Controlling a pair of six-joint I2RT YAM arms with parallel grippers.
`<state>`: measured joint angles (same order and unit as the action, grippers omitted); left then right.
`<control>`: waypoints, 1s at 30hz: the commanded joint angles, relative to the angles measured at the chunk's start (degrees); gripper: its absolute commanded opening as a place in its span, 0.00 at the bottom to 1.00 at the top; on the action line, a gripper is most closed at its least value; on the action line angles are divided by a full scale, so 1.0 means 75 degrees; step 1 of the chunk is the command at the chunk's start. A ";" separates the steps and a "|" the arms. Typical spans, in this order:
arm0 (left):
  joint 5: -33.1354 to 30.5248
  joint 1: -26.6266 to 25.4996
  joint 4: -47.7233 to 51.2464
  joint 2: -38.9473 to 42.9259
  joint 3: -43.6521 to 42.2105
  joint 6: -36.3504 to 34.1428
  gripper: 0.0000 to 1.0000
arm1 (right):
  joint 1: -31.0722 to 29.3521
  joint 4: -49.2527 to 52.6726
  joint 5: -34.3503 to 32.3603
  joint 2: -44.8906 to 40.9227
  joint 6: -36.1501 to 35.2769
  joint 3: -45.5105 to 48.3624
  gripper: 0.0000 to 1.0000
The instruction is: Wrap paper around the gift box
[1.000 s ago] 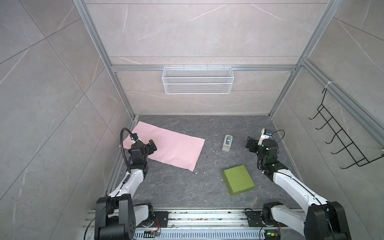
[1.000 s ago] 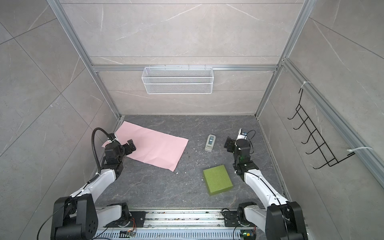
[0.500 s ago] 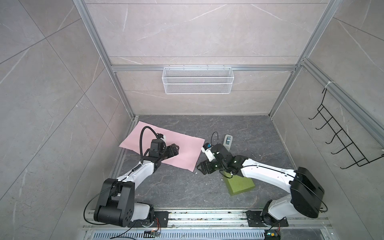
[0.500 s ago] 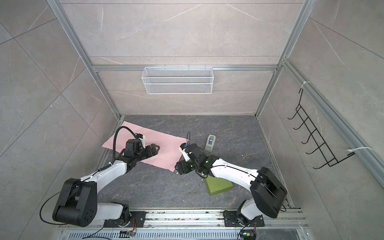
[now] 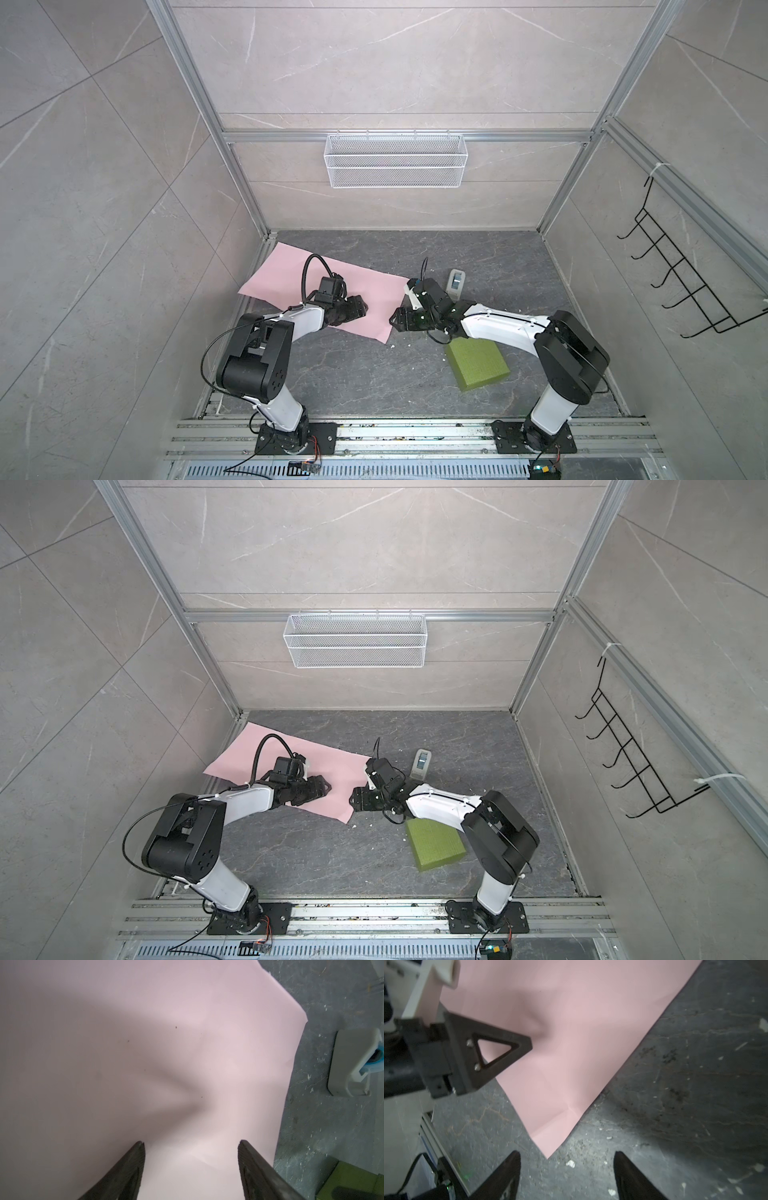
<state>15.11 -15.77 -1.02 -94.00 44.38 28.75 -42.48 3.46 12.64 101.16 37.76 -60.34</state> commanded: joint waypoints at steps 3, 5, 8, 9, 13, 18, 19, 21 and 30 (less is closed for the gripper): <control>0.0217 -0.0484 -0.0204 0.0219 -0.0572 0.0339 0.73 | 0.0521 -0.0280 0.0603 0.0473 0.0769 -0.0286 0.66; 0.0178 -0.0817 -0.0356 0.0325 -0.0824 0.0653 0.73 | 0.0809 -0.0033 0.0728 0.0467 0.0615 -0.0275 0.66; 0.0186 -0.1403 -0.0931 0.0585 -0.1197 0.1418 0.71 | 0.1216 0.0411 0.1067 0.0337 0.0223 -0.0220 0.64; 0.0250 -0.1661 -0.1069 0.0681 -0.1226 0.1617 0.71 | 0.1319 0.0571 0.1052 0.0208 0.0020 -0.0180 0.64; 0.0276 -0.2590 -0.1126 0.1066 -0.1062 0.2050 0.71 | 0.1878 0.1325 0.0791 -0.0683 -0.0682 0.0032 0.64; 0.0393 -0.2588 -0.0679 0.1546 -0.0806 0.1789 0.73 | 0.2506 0.2333 0.0679 -0.1587 -0.1479 0.0147 0.67; 0.0094 -0.2455 -0.0456 0.1656 -0.0759 0.1640 0.73 | 0.2511 0.2551 0.0545 -0.1685 -0.1641 0.0138 0.68; -0.0120 -0.2013 -0.0294 0.1710 -0.0732 0.1474 0.73 | 0.2522 0.2968 0.0250 -0.1924 -0.1953 0.0122 0.70; -0.0562 -0.1435 0.0326 0.1034 -0.0690 0.0967 0.75 | 0.2823 0.3828 -0.0304 -0.3220 -0.2488 0.0720 0.80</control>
<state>12.14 -26.22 -1.37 -85.10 38.74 38.39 -22.04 27.92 12.38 79.29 21.93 -56.05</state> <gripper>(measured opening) 0.745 0.797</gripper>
